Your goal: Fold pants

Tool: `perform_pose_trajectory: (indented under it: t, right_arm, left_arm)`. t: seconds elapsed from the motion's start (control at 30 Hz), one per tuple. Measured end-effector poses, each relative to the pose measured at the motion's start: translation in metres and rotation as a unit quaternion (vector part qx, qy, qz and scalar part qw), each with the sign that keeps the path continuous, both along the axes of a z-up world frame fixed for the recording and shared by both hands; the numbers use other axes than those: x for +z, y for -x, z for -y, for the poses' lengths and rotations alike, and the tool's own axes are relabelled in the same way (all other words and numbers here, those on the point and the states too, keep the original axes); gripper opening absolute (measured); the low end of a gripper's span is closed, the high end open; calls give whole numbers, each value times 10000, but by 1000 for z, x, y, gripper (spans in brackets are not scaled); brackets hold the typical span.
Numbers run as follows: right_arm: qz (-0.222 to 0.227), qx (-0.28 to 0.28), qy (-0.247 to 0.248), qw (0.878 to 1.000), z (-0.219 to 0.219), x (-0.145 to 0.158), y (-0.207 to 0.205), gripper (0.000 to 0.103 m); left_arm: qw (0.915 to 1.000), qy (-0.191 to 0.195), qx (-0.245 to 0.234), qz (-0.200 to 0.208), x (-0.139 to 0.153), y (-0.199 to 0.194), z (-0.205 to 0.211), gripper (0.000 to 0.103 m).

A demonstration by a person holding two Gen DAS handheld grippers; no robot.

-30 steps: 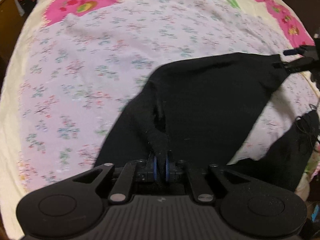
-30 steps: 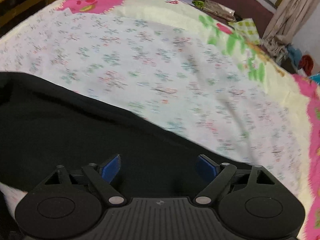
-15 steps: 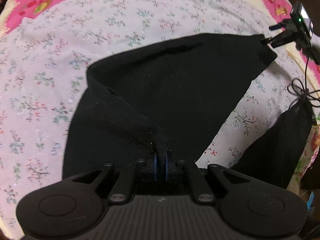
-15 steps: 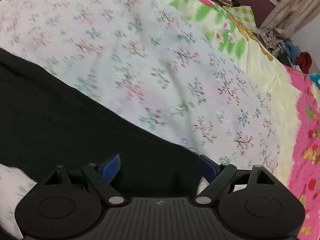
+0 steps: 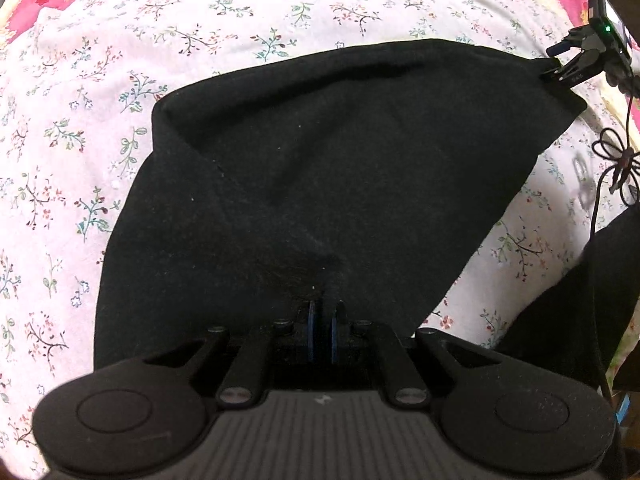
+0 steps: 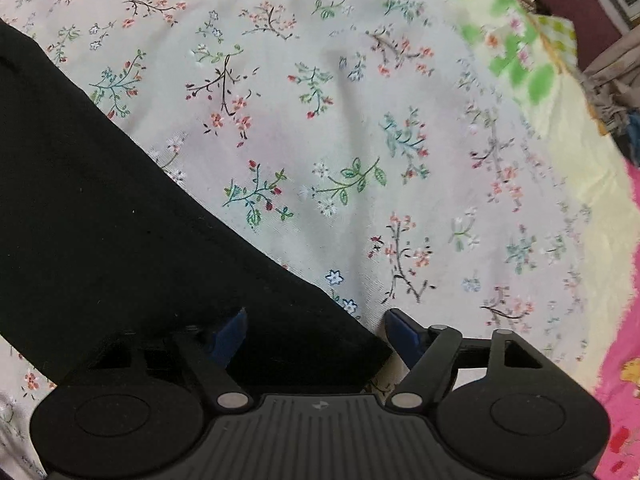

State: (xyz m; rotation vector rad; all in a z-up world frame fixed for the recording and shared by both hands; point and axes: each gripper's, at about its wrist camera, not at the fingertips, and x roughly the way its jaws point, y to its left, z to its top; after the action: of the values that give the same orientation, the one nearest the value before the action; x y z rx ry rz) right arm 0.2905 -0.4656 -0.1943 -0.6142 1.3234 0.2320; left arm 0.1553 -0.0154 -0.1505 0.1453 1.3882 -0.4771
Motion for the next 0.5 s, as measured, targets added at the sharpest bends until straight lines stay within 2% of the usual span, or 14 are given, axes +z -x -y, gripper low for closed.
perform_pose_trajectory:
  t: [0.07, 0.13, 0.17, 0.2, 0.23, 0.3, 0.37, 0.43, 0.5]
  right_arm:
    - [-170, 45, -133, 9998, 3, 0, -4, 64]
    - [-300, 20, -122, 9995, 5, 4, -9, 49]
    - [-270, 39, 1, 9996, 6, 7, -10, 26]
    - [-209, 33, 160, 9996, 8, 11, -10, 8]
    - [-225, 8, 167, 9996, 10, 15, -11, 5]
    - [-336, -23, 84, 9994, 12, 23, -9, 1]
    - [-305, 164, 161, 9993, 5, 30, -3, 1]
    - [-261, 432, 218, 9985, -4, 35, 1, 4]
    - [-294, 717, 223, 9967, -12, 30, 1, 11]
  left_arm:
    - [10000, -3, -7, -15, -4, -2, 1, 17]
    - [10000, -1, 14, -18, -8, -4, 2, 17]
    - [10000, 7, 25, -17, -8, -5, 1, 17]
    - [10000, 15, 40, -20, -9, -5, 1, 17]
    - [10000, 26, 63, -26, -10, -6, 1, 17]
    - [9999, 46, 101, -42, -13, -7, 0, 17]
    - [9999, 51, 112, -54, -14, -7, -1, 17]
    - [9999, 39, 96, -69, -15, -7, -1, 17]
    - [9999, 32, 79, -82, -16, -7, -2, 17]
